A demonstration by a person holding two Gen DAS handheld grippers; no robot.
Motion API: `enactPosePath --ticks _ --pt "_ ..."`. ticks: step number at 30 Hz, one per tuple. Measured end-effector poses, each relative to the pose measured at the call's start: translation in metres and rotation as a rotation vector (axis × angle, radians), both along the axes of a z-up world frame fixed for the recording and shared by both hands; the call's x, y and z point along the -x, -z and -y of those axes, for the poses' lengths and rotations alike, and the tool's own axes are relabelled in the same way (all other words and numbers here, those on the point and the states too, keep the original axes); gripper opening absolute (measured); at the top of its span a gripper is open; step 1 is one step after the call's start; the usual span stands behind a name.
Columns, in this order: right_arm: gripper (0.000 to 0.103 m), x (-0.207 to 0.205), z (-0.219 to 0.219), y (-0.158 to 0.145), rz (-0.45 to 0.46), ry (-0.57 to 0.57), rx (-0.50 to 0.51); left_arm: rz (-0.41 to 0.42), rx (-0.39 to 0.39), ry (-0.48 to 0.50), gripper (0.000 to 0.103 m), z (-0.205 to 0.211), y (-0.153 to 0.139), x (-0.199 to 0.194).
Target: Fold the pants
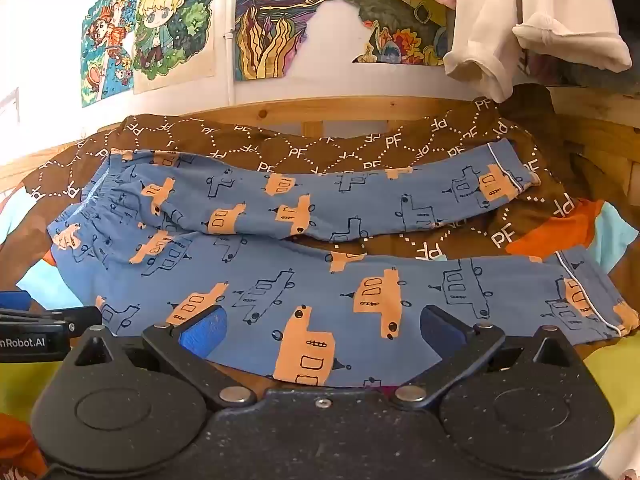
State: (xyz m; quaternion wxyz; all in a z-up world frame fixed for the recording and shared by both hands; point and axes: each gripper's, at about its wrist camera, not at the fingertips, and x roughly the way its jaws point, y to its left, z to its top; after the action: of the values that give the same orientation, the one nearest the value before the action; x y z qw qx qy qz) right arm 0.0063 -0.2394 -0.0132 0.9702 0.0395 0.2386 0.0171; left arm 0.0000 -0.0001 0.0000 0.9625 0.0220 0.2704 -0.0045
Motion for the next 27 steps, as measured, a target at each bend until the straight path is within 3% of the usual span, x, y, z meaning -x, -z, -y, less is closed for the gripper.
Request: enactPosePath --ticks 27 --pt "0.102 0.0006 0.0004 0.0006 -0.007 0.002 -0.009 -0.004 0.002 0.002 0.103 -0.0015 0.0024 -0.0011"
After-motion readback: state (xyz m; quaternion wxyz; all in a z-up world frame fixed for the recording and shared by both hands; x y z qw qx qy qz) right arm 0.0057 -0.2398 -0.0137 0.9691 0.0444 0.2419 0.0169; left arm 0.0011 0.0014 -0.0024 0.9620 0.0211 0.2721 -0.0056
